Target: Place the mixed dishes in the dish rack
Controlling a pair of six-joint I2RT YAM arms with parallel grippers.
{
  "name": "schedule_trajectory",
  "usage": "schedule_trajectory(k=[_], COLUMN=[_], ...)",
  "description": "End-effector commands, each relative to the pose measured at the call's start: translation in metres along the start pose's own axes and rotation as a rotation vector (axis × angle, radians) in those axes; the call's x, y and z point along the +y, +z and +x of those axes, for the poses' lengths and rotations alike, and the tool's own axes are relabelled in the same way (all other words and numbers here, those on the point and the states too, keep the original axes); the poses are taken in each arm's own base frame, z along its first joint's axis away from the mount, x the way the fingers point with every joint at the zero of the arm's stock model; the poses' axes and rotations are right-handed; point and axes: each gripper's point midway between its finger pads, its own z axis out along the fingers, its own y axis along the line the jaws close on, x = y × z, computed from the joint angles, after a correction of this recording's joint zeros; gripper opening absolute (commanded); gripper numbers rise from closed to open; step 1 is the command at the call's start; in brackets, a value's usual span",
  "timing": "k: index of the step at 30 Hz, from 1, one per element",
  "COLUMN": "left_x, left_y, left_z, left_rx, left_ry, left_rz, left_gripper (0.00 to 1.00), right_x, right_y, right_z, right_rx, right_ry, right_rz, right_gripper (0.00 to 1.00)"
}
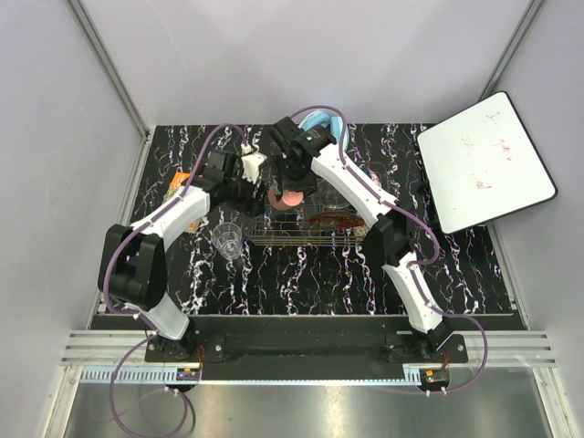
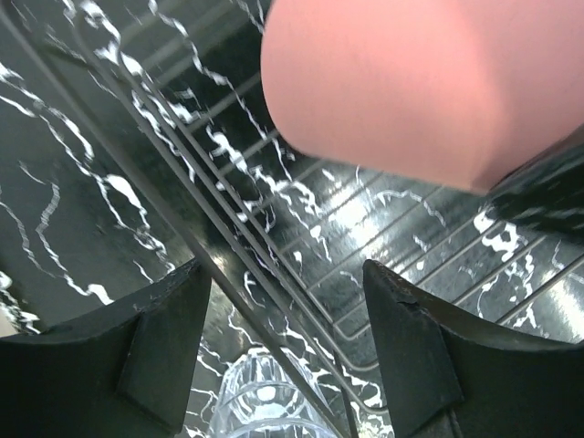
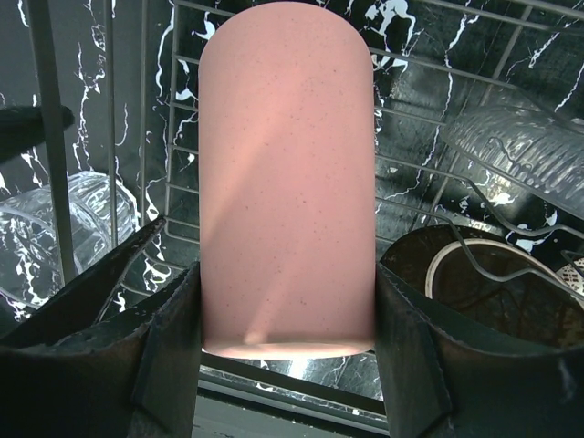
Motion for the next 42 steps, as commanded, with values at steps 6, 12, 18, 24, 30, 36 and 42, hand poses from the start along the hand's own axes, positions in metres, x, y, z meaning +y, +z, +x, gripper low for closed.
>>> schedule_trajectory(k=[6,12,18,24,30,36,42], left_x=[0.006,-0.003,-0.027,-0.05,-0.061,-0.058,-0.045], left_y=[-0.002,-0.002,-0.008,-0.021,-0.027,-0.024,-0.021], left_z=[0.027,0.03,0.047,0.063,0.069,0.069,0.058], left_rx=[0.017,0.023,0.071,0.116,0.135,0.138,0.103], left_ry=[0.054,0.059,0.139,0.232,0.245,0.239,0.198], left_rz=[-0.053,-0.002,0.067,0.11,0.13,0.115,0.07], left_gripper=[0.69,0.69,0.66,0.65,0.65,0.65,0.65], right_x=[0.004,0.005,0.0,0.004,0.006,0.007,-0.001], right_y=[-0.002,0.004,0.006,0.006,0.007,0.011,-0.009], right_z=[-0.004,-0.006,-0.015,-0.018,-0.018,-0.009,0.001], right_rx=[-0.008,-0.006,-0.017,-0.024,-0.021,0.021,0.03], right_ry=[-0.011,-0.005,0.022,0.03,0.032,0.037,0.028], right_rz=[-0.021,-0.028,-0.037,-0.052,-0.062,-0.071,-0.053], right_gripper=[0.0,0.0,0.0,0.0,0.02,0.0,0.0])
